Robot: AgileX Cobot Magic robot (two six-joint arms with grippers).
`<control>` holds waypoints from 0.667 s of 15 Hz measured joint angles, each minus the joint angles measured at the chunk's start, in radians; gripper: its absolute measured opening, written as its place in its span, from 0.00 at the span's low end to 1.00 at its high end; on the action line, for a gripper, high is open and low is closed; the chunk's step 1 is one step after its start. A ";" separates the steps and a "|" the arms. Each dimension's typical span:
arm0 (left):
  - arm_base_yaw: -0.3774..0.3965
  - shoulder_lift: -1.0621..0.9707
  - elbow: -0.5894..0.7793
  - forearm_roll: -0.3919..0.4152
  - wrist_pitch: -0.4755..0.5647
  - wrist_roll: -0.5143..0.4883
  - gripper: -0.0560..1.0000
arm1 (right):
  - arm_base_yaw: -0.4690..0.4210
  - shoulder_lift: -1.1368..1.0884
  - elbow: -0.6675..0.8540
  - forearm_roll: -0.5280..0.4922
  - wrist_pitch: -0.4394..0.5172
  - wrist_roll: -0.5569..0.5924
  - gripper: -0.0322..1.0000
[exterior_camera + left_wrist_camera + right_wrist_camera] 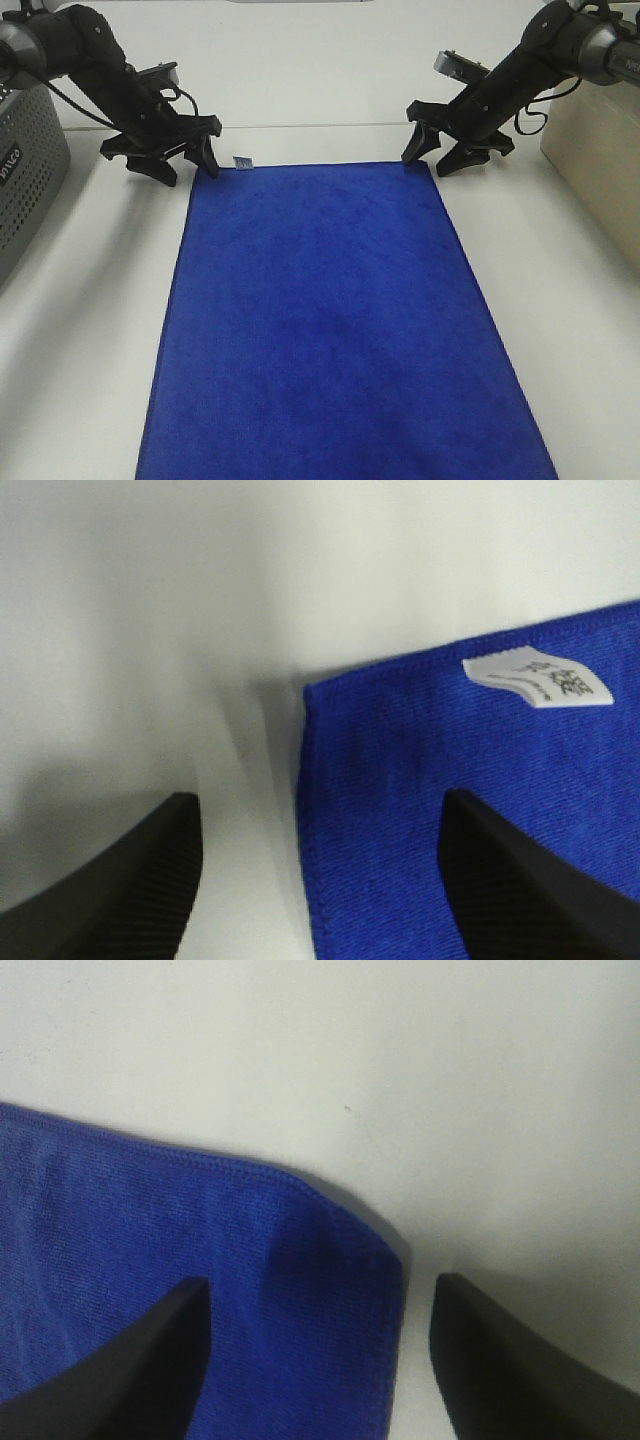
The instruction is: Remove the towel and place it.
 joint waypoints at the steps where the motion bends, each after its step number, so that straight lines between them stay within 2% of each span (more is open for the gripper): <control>1: 0.001 0.001 0.000 -0.020 -0.001 0.010 0.65 | 0.000 0.002 0.000 0.004 -0.003 0.000 0.62; 6: -0.027 0.023 -0.010 -0.079 -0.039 0.021 0.64 | 0.027 0.019 -0.004 0.056 -0.022 -0.037 0.62; 9: -0.051 0.033 -0.011 -0.120 -0.060 0.023 0.62 | 0.062 0.027 -0.006 0.072 -0.029 -0.053 0.57; 10: -0.058 0.037 -0.012 -0.127 -0.061 0.024 0.59 | 0.070 0.034 -0.009 0.076 -0.029 -0.056 0.55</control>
